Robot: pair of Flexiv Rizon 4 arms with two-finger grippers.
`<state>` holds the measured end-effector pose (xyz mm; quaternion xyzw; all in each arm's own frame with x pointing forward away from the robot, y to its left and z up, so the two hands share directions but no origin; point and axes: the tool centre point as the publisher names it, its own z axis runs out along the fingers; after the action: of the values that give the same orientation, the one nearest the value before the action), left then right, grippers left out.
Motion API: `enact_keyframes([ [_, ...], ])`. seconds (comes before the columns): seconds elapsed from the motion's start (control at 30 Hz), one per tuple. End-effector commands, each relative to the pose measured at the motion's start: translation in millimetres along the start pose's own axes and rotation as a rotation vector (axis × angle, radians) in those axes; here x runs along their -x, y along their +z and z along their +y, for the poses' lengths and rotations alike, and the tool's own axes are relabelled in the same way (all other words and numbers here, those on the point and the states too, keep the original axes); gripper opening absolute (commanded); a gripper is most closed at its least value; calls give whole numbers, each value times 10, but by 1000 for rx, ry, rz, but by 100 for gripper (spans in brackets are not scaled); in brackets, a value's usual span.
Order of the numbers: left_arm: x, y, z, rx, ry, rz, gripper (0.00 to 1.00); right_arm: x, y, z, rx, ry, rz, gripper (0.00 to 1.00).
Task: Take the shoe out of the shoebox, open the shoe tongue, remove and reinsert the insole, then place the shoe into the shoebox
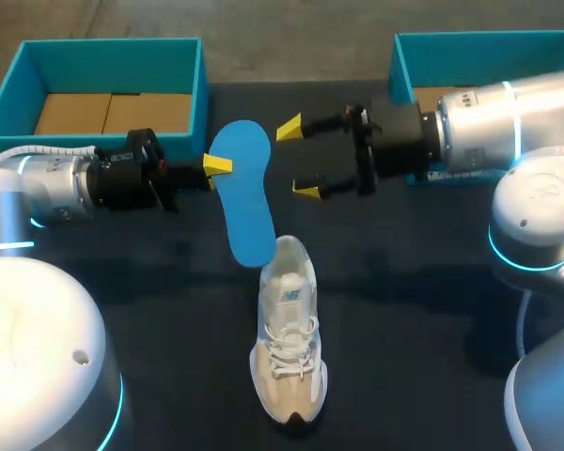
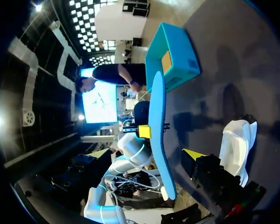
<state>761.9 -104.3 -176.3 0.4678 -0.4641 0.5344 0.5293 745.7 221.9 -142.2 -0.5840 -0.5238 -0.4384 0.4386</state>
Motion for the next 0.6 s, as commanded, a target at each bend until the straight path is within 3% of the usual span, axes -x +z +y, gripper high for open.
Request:
enact_keyframes([
  [0.03,2,-2,6,0,-1,-1,0,18,-7,25,-5,-6,-3,100],
  [0.37,2,-2,6,0,-1,-1,0,55,3,56,-9,-2,15,100],
  [0.6,-208,-21,-120,66,212,89,0,55,3,56,-9,-2,15,100],
])
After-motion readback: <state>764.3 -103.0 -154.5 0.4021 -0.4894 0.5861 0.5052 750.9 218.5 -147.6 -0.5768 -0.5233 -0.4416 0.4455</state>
